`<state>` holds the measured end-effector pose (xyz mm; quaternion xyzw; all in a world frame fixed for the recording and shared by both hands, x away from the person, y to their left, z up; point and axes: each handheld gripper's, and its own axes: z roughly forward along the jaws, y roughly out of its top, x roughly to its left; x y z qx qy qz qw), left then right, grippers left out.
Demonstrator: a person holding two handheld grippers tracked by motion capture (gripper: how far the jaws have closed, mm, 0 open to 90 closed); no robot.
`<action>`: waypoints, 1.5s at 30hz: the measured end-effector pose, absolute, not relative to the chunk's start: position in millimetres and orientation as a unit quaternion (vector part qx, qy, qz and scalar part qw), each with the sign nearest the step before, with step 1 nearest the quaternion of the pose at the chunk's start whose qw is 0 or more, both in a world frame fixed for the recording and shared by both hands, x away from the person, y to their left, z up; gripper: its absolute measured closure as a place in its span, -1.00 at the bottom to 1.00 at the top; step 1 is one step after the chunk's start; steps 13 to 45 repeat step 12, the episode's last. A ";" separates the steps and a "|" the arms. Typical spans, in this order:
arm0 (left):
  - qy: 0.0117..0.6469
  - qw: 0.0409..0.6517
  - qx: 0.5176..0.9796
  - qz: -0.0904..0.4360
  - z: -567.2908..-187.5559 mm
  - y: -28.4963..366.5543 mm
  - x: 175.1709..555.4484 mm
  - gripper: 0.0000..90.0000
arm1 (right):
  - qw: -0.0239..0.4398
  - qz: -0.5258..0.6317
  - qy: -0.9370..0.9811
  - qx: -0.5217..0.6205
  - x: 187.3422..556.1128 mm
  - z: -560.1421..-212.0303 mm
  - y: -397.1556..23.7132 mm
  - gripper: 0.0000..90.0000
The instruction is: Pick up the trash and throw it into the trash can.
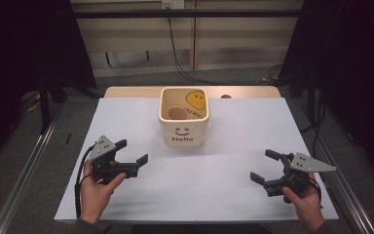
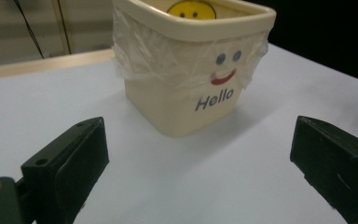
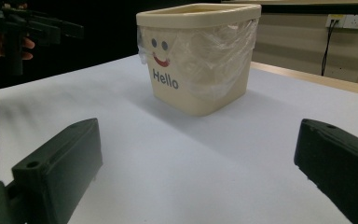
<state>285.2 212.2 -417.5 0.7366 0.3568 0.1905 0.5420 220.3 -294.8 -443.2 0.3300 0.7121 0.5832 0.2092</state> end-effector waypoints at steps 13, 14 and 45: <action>0.342 0.575 0.710 0.218 -419.6 219.8 275.1 -0.93 | 0.211 0.586 0.707 0.334 220.5 -442.8 -295.5 -0.99; 0.342 0.575 0.710 0.218 -419.6 219.8 275.1 -0.93 | 0.211 0.586 0.707 0.334 220.5 -442.8 -295.5 -0.99; 0.342 0.575 0.710 0.218 -419.6 219.8 275.1 -0.93 | 0.211 0.586 0.707 0.334 220.5 -442.8 -295.5 -0.99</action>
